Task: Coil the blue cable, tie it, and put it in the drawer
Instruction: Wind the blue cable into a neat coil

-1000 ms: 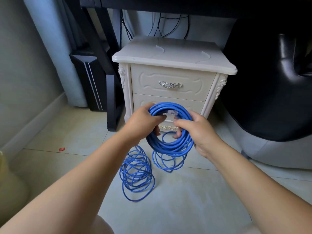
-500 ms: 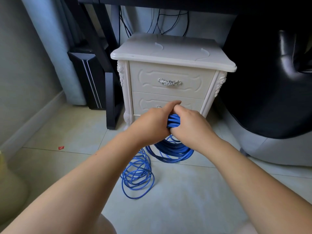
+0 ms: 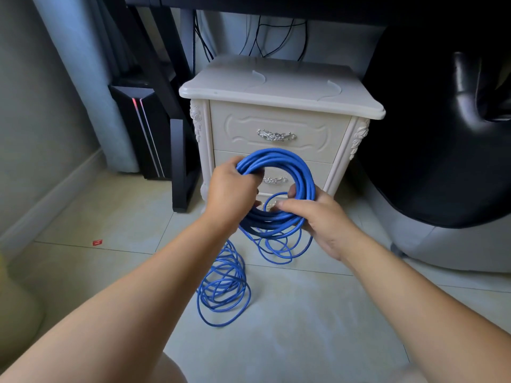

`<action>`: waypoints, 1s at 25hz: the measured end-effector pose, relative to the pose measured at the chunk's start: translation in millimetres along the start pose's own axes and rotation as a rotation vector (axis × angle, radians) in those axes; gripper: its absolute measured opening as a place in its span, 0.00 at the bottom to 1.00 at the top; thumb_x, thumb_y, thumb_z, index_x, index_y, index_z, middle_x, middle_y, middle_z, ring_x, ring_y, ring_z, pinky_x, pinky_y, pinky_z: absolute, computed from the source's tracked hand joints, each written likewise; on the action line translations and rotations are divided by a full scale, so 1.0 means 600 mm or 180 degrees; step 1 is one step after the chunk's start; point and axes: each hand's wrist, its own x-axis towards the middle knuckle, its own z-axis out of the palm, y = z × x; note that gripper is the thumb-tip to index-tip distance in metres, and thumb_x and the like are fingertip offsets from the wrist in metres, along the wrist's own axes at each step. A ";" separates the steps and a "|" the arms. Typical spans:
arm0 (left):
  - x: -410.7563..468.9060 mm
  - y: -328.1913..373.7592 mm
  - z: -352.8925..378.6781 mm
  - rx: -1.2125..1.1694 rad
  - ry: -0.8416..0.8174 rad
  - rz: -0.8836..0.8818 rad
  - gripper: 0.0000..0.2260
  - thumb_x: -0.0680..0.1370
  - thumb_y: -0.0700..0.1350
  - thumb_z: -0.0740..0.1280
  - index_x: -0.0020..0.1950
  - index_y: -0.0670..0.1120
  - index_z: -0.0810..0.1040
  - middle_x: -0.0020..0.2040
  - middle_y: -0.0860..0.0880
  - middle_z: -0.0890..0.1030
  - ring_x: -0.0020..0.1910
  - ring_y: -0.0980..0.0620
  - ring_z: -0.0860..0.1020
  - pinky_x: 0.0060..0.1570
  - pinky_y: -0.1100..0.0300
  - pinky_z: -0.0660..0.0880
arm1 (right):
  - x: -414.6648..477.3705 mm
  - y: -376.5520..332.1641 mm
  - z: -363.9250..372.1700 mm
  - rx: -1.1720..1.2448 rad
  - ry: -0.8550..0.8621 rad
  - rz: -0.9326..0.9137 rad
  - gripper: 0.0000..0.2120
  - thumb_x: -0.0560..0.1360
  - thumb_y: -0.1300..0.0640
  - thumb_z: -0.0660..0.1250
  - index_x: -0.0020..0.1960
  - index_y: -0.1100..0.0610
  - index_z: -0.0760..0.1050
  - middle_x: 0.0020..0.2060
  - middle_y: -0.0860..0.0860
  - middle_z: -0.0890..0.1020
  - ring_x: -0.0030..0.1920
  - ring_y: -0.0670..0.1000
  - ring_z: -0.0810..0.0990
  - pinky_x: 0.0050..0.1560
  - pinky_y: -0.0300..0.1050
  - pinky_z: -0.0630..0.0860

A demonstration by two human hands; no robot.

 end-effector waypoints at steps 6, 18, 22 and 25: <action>-0.016 -0.016 0.014 -0.0932 -0.0187 -0.0896 0.03 0.78 0.42 0.69 0.45 0.45 0.76 0.29 0.49 0.75 0.28 0.52 0.74 0.44 0.50 0.80 | 0.005 0.008 0.019 0.0316 0.0764 -0.0219 0.08 0.75 0.64 0.69 0.42 0.56 0.71 0.24 0.49 0.77 0.34 0.53 0.79 0.51 0.54 0.77; -0.016 0.009 -0.021 0.0973 -0.1521 0.0998 0.34 0.70 0.36 0.73 0.72 0.56 0.68 0.65 0.54 0.75 0.62 0.62 0.74 0.54 0.78 0.68 | 0.015 -0.040 -0.027 -0.2800 0.0411 -0.0456 0.07 0.69 0.62 0.63 0.38 0.51 0.71 0.31 0.49 0.77 0.35 0.59 0.79 0.36 0.51 0.76; -0.018 0.003 -0.013 0.1684 -0.1641 0.1171 0.33 0.70 0.36 0.69 0.72 0.56 0.69 0.56 0.55 0.80 0.50 0.60 0.78 0.48 0.77 0.70 | 0.000 -0.050 -0.010 -0.3469 -0.0054 -0.0720 0.07 0.68 0.59 0.65 0.39 0.48 0.69 0.34 0.46 0.78 0.38 0.53 0.77 0.33 0.44 0.68; -0.018 0.001 -0.009 0.1608 -0.1453 0.0761 0.15 0.73 0.36 0.65 0.56 0.50 0.79 0.39 0.50 0.82 0.37 0.51 0.82 0.39 0.63 0.78 | -0.009 -0.051 -0.004 -0.3160 -0.0077 -0.0828 0.06 0.68 0.58 0.68 0.37 0.50 0.72 0.31 0.47 0.77 0.34 0.51 0.76 0.33 0.44 0.70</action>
